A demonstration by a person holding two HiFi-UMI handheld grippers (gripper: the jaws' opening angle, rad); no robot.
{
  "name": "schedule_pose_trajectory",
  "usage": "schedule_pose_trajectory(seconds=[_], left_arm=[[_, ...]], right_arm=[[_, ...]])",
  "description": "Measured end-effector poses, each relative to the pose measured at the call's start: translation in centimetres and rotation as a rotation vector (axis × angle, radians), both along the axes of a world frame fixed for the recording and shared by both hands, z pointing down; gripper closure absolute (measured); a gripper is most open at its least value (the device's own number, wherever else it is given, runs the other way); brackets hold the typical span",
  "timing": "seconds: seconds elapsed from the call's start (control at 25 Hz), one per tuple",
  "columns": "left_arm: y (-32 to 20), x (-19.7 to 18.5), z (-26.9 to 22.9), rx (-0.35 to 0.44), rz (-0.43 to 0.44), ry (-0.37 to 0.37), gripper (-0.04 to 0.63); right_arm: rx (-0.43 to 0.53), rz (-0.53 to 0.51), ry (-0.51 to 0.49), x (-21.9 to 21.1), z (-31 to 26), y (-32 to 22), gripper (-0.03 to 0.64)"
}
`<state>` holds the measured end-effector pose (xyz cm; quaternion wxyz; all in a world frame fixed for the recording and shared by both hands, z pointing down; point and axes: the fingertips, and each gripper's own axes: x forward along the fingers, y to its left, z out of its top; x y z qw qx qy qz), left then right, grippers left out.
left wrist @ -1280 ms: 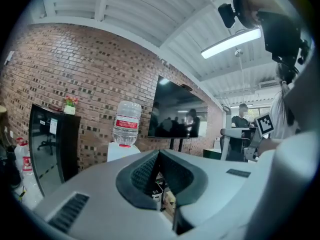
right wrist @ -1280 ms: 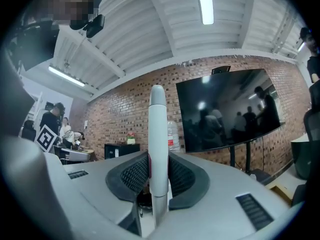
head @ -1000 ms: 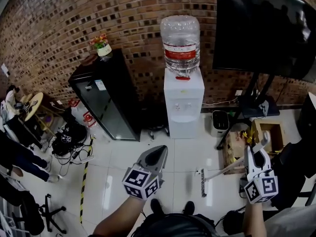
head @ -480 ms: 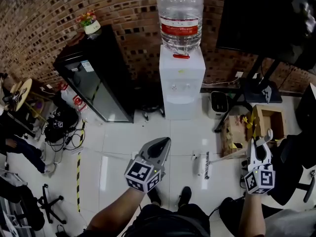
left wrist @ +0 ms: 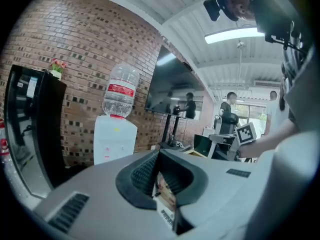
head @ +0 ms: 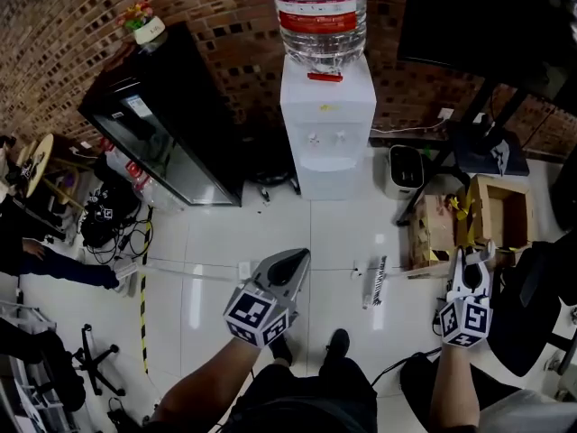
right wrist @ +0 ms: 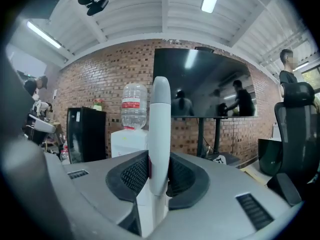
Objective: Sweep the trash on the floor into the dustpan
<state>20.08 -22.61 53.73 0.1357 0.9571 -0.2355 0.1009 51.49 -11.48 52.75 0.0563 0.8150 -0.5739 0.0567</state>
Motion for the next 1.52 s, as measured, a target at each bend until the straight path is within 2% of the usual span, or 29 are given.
schedule_pose_trajectory(seconds=[0.2,0.36,0.52,0.68,0.8,0.96,1.04,1.24,1.4,1.52], left_arm=[[-1.7,1.9,3.1,0.020,-0.031,-0.038,0.583],[-3.2,2.6,6.1,-0.015,-0.066,0.018,0.583],[-5.2,2.2,10.0,-0.026,-0.131,-0.068,0.583],[-5.0,0.5,11.1,-0.056,-0.171,-0.080,0.582],[-4.5,-1.7,11.0,-0.080,-0.209,-0.059,0.583],[-5.0,-6.3,11.7,-0.093,-0.346,-0.155,0.581],[-5.5,-8.5,11.6,-0.092,-0.398,-0.166,0.581],[-5.8,-13.2,10.6,-0.061,-0.406,-0.153,0.581],[-6.0,-18.6,10.9,-0.075,-0.486,-0.194,0.581],[-5.8,-22.6,11.0,-0.094,-0.543,-0.197,0.581]], right_arm=[[-0.045,0.000,0.007,1.3,4.4,-2.1,0.514],[-0.073,0.030,0.010,2.2,7.2,-3.3,0.514],[-0.112,-0.005,0.022,1.8,9.7,-4.6,0.515],[-0.167,-0.068,0.039,-0.3,12.0,-5.3,0.515],[-0.183,-0.124,0.060,-2.3,12.2,-6.2,0.517],[-0.195,-0.189,0.016,-6.3,12.5,-7.4,0.517],[-0.202,-0.212,0.005,-8.6,12.8,-8.0,0.517],[-0.239,-0.289,0.018,-14.7,13.3,-9.7,0.515],[-0.251,-0.314,0.005,-18.9,13.5,-10.6,0.515],[-0.259,-0.337,-0.003,-22.1,13.4,-11.3,0.514]])
